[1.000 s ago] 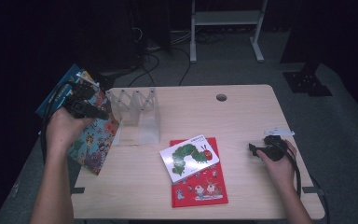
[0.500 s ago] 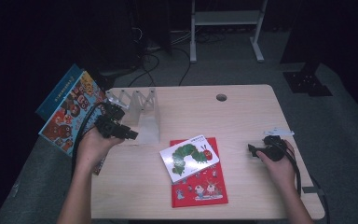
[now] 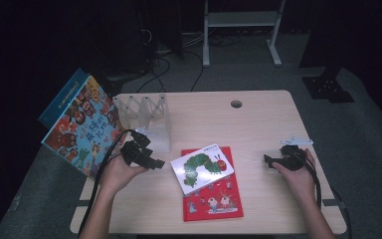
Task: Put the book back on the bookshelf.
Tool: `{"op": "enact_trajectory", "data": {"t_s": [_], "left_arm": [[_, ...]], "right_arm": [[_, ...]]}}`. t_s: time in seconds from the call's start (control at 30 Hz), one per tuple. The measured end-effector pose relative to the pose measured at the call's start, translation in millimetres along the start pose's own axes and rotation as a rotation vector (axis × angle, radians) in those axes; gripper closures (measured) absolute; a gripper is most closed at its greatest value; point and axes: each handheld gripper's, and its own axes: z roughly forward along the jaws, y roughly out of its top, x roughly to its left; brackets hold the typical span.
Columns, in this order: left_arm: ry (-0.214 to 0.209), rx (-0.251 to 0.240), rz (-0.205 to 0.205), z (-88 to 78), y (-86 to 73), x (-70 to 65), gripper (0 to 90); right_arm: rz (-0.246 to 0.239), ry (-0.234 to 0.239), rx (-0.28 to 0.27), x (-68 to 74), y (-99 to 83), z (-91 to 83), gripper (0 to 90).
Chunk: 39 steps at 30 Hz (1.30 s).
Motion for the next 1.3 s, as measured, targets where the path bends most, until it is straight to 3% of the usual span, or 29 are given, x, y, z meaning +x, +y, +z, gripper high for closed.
{"op": "enact_trajectory", "data": {"t_s": [0.03,0.13,0.23,0.27,0.33,0.47,0.6,0.87,1.0,1.2,1.3], "left_arm": [[0.000,0.000,0.000,0.0,0.0,0.0,20.7],[-0.001,-0.015,0.017,13.3,-7.4,-2.5,17.3],[-0.017,0.008,0.036,21.1,-8.9,-4.4,10.2],[-0.013,-0.006,0.044,21.7,-9.8,-5.6,9.4],[-0.045,-0.054,0.035,24.0,-12.0,-6.5,8.4],[-0.042,-0.044,0.059,31.9,-13.7,-11.2,2.9],[-0.078,-0.043,0.077,38.1,-15.1,-13.4,0.0],[-0.080,-0.041,0.116,41.0,-14.6,-15.9,0.0],[-0.093,-0.047,0.130,42.4,-11.6,-15.2,0.0],[-0.108,-0.006,0.151,54.0,-7.1,-16.5,0.0],[-0.092,0.001,0.165,58.2,-3.7,-18.4,0.0]], "right_arm": [[0.000,0.000,0.000,0.0,0.0,0.0,16.0],[0.001,-0.002,0.001,0.3,-0.2,-0.2,16.0],[0.001,-0.002,0.001,0.4,-0.2,-0.3,16.5],[0.001,-0.003,-0.001,0.7,-0.4,-0.5,18.2],[-0.007,0.002,-0.001,2.5,-0.3,-2.5,24.9],[-0.038,0.020,0.002,9.3,1.0,-7.8,30.4],[-0.050,0.086,-0.017,19.9,1.0,-17.3,30.1],[-0.099,0.242,-0.028,50.0,2.9,-23.6,27.4],[-0.146,0.280,-0.020,67.7,5.6,-21.4,27.1],[-0.195,0.332,-0.011,89.1,6.8,-17.9,26.8],[-0.216,0.355,-0.001,96.8,6.7,-16.4,26.2]]}}
